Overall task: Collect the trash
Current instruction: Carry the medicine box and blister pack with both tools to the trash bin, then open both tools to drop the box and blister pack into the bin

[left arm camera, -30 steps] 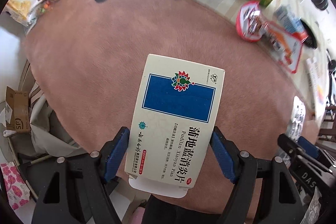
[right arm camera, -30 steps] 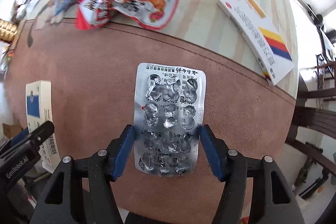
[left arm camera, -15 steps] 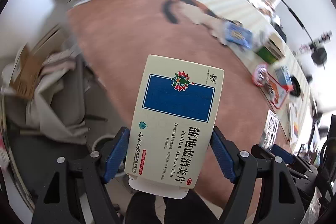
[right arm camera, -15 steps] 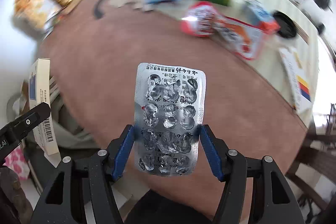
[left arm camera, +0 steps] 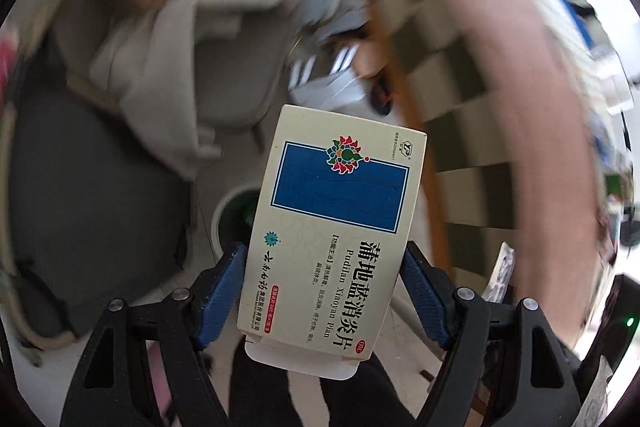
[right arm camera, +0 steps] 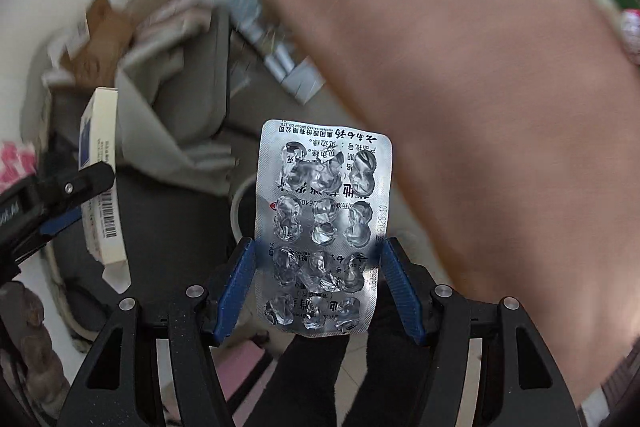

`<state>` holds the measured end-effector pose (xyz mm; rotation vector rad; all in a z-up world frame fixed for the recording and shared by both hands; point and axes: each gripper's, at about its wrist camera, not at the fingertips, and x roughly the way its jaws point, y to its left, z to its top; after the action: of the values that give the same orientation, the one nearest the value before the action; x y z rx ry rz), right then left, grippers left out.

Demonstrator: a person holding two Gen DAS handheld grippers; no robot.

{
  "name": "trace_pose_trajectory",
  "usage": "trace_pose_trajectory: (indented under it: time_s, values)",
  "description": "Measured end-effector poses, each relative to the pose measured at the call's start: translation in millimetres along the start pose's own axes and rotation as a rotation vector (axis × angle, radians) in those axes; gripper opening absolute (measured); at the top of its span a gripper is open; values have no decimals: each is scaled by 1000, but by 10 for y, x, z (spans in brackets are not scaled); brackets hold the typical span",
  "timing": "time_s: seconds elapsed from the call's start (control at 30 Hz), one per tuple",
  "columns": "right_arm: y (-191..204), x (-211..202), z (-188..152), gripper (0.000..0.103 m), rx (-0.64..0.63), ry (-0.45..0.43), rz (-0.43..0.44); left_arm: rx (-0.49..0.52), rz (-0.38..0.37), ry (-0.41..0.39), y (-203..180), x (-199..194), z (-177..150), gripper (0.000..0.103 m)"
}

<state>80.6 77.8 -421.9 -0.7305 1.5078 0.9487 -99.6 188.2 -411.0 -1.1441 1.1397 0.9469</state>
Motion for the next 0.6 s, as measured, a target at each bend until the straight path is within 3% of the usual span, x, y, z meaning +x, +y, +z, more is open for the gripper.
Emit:
trace_pose_trajectory:
  time_s: [0.17,0.37,0.43,0.47,0.5,0.53,0.57,0.6]
  values:
    - [226,1176,-50,66,-8,99,28,-168,-89,175,816,1152,-38,75]
    - [235,2586,-93,66,31,215,96,-236,-126,285,1392,2324,-110,77]
    - [259,2966,-100,67,26,249,113,-234,-105,301,1525,2604,-152,83]
    - [251,3139,-111,67,32,262,121,-227,-96,308,1565,2731,-163,98]
    - [244,3275,-121,68,36,267,130,-219,-83,311,1595,2820,-180,103]
    - [236,3380,-139,68,27,272,145,-213,-68,312,1629,2899,-195,103]
    - [241,3497,-158,78,12,285,160,-208,-52,315,1670,2960,-224,103]
    - [237,3586,-181,96,-1,293,169,-205,-39,314,1695,2990,-241,103]
